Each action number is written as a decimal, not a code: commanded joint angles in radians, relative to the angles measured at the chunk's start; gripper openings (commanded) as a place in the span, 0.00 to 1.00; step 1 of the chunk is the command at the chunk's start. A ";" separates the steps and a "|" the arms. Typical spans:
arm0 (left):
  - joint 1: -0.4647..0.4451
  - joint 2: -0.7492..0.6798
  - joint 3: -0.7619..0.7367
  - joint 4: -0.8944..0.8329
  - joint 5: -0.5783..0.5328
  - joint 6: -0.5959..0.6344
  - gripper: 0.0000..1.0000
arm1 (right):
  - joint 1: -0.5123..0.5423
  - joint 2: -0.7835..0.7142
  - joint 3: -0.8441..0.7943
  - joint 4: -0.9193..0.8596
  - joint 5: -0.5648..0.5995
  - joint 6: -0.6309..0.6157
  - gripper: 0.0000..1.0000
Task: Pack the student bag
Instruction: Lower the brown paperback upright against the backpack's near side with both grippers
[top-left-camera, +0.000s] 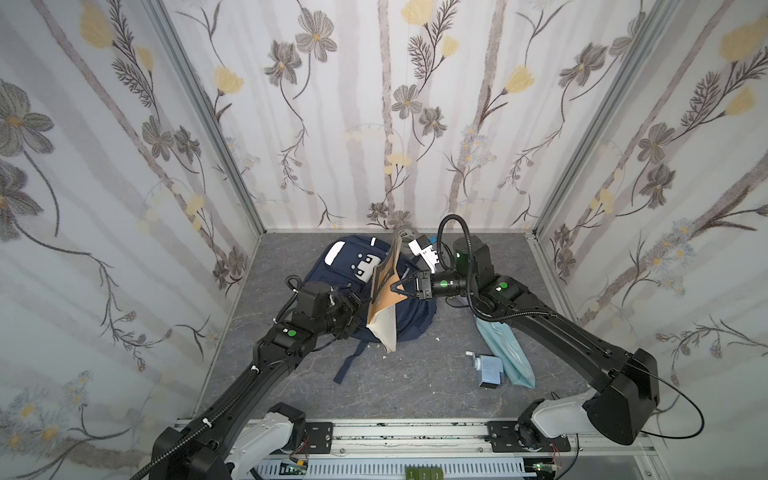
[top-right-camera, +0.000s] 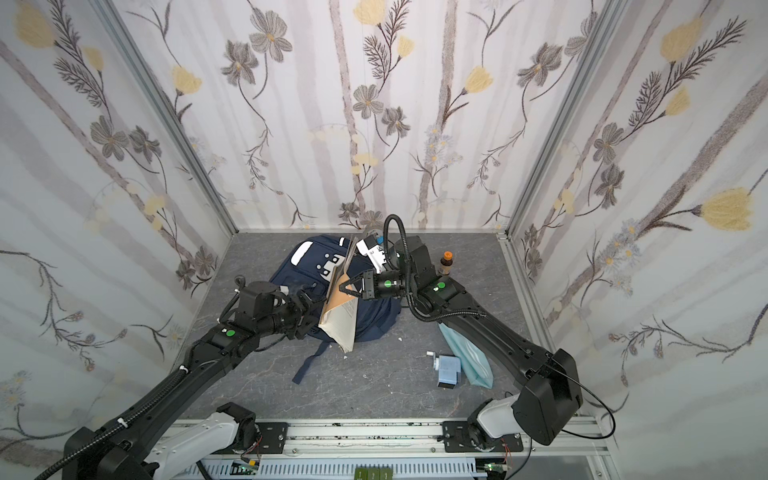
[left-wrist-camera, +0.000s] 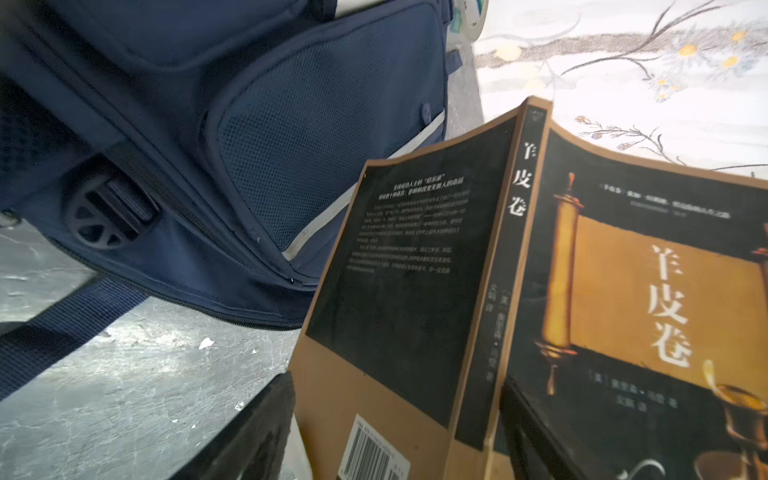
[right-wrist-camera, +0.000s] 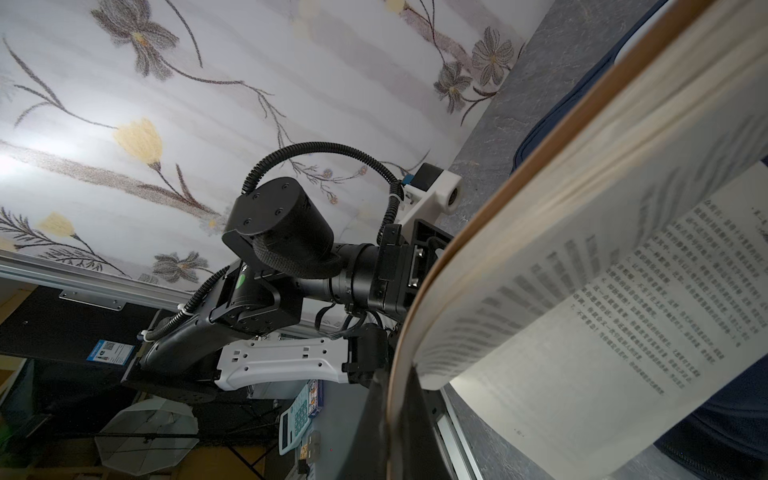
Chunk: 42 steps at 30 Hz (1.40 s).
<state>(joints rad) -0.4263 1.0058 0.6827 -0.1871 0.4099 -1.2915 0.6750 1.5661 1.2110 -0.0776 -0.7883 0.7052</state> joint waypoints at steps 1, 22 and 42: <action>-0.025 0.012 -0.042 0.098 -0.019 -0.062 0.80 | 0.000 -0.003 -0.064 0.100 0.032 -0.019 0.00; -0.045 0.113 -0.283 0.423 -0.041 -0.088 0.69 | -0.002 0.023 -0.384 0.253 0.113 0.055 0.00; -0.060 0.299 -0.288 0.451 0.018 -0.066 0.72 | -0.023 0.177 -0.378 0.041 0.301 -0.011 0.51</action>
<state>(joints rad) -0.4854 1.2976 0.3931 0.2394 0.4137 -1.3605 0.6533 1.7401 0.8158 0.0284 -0.5610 0.7307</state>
